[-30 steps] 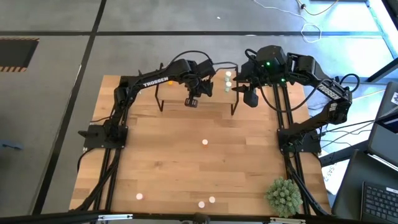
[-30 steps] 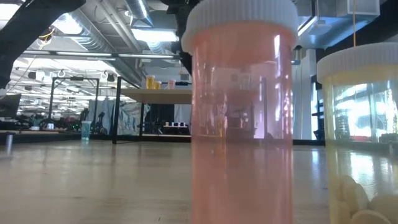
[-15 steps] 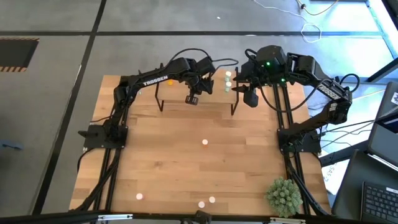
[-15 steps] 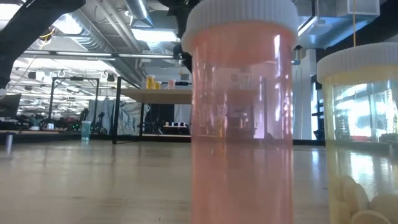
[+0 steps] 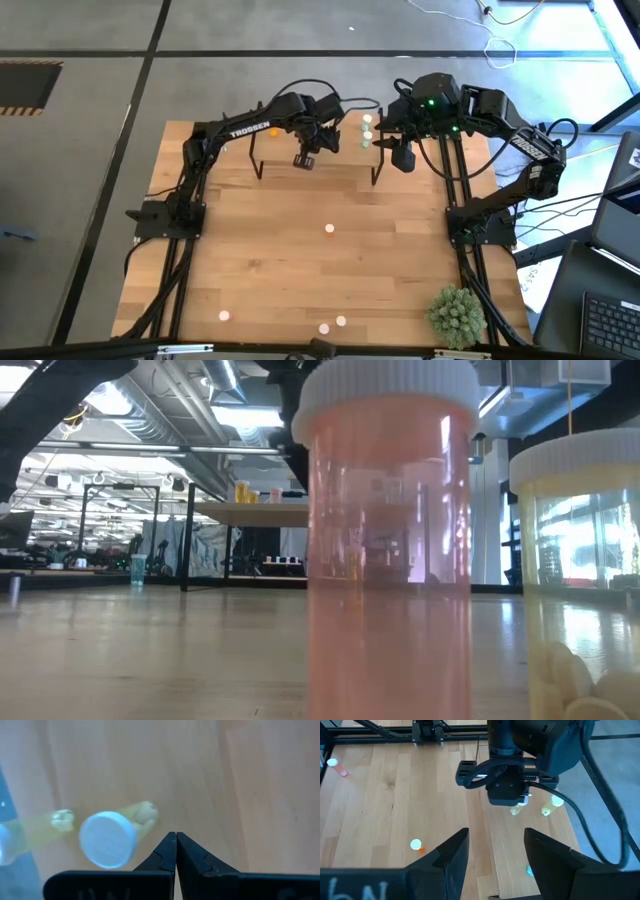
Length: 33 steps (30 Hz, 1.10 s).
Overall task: Pick and place medicine bottles onto shelf by color
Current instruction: Put the top yellow pill bottle on the shelf aligned with the other yellow pill bottle
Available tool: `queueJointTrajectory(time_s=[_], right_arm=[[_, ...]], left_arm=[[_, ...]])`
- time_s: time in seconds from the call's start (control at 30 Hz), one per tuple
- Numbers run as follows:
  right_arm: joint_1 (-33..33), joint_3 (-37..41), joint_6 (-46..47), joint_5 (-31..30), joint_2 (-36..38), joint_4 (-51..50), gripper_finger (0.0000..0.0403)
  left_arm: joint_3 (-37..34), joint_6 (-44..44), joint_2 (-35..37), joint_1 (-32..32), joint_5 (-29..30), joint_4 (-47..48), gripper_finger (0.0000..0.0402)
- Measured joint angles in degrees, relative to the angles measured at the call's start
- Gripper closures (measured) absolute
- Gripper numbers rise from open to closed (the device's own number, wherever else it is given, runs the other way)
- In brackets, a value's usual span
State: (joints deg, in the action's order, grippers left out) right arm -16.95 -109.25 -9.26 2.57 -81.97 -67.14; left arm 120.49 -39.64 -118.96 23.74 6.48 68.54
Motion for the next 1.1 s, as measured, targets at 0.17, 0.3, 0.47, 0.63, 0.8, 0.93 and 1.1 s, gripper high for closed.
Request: queueJointTrajectory(time_s=[0.17,0.3,0.47,0.63,0.8,0.93,1.1], right_arm=[[0.0,-0.01,0.0,0.0,0.0,-0.01,0.021],[0.0,0.0,-0.02,0.0,0.0,-0.01,0.021],[0.0,0.0,0.0,0.02,0.0,-0.01,0.021],[-0.01,0.0,0.0,0.02,0.0,-0.01,0.021],[-0.02,0.0,0.0,0.02,0.0,-0.01,0.021],[-0.01,-0.01,0.0,0.01,0.0,-0.01,0.021],[0.0,0.0,0.0,0.0,0.0,0.01,0.021]], left_arm=[[0.0,-0.04,0.0,0.86,-0.01,-1.33,0.0401],[0.0,-0.59,0.0,1.7,0.05,-1.71,0.0401],[0.0,-0.68,0.0,1.87,-0.13,-3.39,0.0401],[0.0,-1.0,0.0,1.87,-0.54,-4.61,0.0401],[0.0,-1.12,0.0,1.87,-0.68,-6.13,0.0401],[0.0,-1.42,0.0,1.87,-0.44,-6.17,0.0401],[0.0,-1.73,0.0,1.87,0.95,-5.43,0.0401]])
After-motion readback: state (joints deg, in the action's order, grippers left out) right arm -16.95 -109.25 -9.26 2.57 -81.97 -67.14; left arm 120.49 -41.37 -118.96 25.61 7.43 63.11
